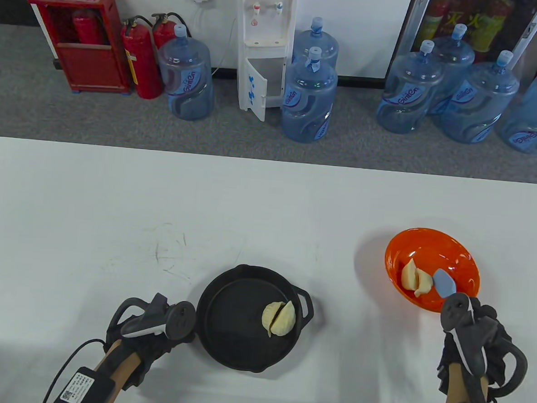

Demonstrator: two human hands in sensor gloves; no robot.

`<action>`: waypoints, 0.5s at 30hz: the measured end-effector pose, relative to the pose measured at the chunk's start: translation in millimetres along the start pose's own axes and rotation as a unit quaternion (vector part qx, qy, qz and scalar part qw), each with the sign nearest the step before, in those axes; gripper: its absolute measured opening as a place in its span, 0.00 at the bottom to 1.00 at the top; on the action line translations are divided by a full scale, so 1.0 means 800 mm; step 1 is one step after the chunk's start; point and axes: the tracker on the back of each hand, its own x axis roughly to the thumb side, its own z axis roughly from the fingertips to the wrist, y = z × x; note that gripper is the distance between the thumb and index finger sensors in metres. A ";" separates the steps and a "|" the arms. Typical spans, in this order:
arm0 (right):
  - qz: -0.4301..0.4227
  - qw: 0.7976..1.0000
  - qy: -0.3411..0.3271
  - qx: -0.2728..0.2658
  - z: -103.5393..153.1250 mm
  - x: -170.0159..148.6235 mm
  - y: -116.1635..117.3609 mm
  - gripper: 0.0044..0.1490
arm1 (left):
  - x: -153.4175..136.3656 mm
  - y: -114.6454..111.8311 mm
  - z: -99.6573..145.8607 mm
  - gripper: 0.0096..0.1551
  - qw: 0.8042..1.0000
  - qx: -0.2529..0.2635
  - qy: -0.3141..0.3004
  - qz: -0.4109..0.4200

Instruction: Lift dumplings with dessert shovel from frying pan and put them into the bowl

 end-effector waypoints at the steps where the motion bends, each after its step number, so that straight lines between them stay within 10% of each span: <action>1: -0.005 1.000 0.003 -0.005 0.001 -0.002 -0.002 0.26 | 0.000 0.000 0.000 0.32 1.000 0.000 0.000 0.000; 15: -0.141 0.988 -0.060 -0.036 0.040 0.031 -0.061 0.28 | 0.001 0.000 0.000 0.32 1.000 -0.003 0.002 -0.005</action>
